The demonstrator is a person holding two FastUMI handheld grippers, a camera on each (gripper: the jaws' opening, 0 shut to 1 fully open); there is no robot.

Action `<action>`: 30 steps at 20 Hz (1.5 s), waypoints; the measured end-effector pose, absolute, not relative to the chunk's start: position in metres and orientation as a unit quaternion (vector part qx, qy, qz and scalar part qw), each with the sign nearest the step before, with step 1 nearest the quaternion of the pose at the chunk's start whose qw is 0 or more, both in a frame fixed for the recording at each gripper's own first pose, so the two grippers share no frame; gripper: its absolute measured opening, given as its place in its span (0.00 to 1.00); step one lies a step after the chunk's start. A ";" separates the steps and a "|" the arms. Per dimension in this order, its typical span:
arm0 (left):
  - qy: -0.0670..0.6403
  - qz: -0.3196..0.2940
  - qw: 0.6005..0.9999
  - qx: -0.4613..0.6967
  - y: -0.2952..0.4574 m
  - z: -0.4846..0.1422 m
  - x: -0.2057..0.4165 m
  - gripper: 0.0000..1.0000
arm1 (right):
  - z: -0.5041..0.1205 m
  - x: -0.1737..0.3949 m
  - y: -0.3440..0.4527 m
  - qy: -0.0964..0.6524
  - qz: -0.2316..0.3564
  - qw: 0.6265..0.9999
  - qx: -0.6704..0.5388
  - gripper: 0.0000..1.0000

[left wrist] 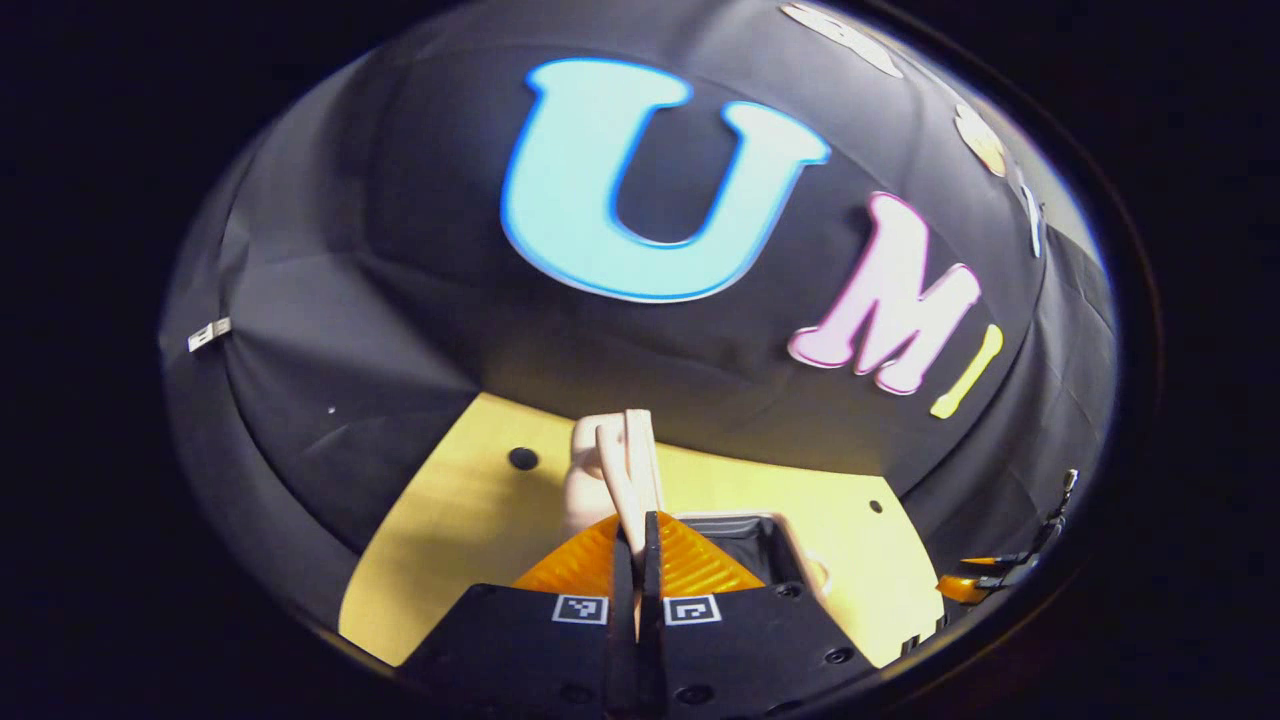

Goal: First open the suitcase, pack the skin care products into it, and then close the suitcase.

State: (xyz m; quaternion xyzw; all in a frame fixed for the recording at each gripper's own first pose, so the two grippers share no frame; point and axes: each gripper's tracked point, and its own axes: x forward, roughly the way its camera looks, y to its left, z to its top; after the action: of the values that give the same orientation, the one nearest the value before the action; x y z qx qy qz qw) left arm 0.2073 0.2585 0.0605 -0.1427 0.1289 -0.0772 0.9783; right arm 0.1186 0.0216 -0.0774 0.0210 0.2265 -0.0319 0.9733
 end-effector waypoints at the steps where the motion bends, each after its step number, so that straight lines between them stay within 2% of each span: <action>1: 0.121 -0.091 0.977 -0.151 0.225 0.065 0.207 0.06 | -0.074 0.120 0.015 0.224 -0.035 0.973 0.033 0.97; 4: 0.125 -0.129 0.966 -0.187 0.126 0.064 0.206 0.06 | -0.069 0.125 -0.003 0.217 -0.033 0.974 0.062 0.97; 6: 0.150 -0.136 0.956 -0.213 0.044 0.023 0.227 0.06 | -0.063 0.126 -0.022 0.214 -0.027 0.974 0.075 0.97; 8: 0.177 -0.141 0.953 -0.199 0.005 -0.015 0.238 0.06 | -0.058 0.127 -0.025 0.211 -0.006 0.974 0.078 0.97; 11: 0.224 -0.133 0.954 -0.148 -0.032 -0.068 0.258 0.06 | -0.057 0.117 -0.032 0.216 0.010 0.974 0.072 0.97; 15: 0.272 -0.115 0.951 -0.095 -0.057 -0.121 0.270 0.09 | -0.058 0.117 -0.054 0.205 -0.004 0.977 0.053 0.97; 18: 0.276 -0.109 0.952 -0.073 -0.060 -0.126 0.273 0.16 | -0.054 0.116 -0.056 0.192 -0.004 0.981 0.035 0.97; 19: 0.265 -0.130 0.952 -0.082 -0.069 -0.119 0.272 0.18 | -0.055 0.119 -0.060 0.193 -0.001 0.980 0.040 0.97; 21: 0.250 -0.153 0.949 -0.113 -0.079 -0.102 0.261 0.36 | -0.048 0.116 -0.057 0.190 0.002 0.980 0.050 0.97; 22: 0.234 -0.152 0.953 -0.116 -0.077 -0.090 0.255 0.74 | -0.042 0.116 -0.056 0.185 0.002 0.981 0.053 0.97; 24: 0.188 -0.144 0.966 -0.106 -0.069 -0.058 0.239 0.96 | -0.029 0.113 -0.056 0.169 -0.001 0.984 0.053 0.97; 30: 0.039 -0.087 0.994 -0.060 -0.006 0.054 0.147 0.96 | 0.000 0.076 -0.035 0.137 -0.020 0.990 0.039 0.97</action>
State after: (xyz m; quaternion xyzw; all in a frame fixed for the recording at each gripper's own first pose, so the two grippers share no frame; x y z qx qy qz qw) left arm 0.1465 -0.0063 0.0537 -0.0599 0.0393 -0.0869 0.9936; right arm 0.0757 -0.0351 -0.0005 0.0394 0.1368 -0.0203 0.9896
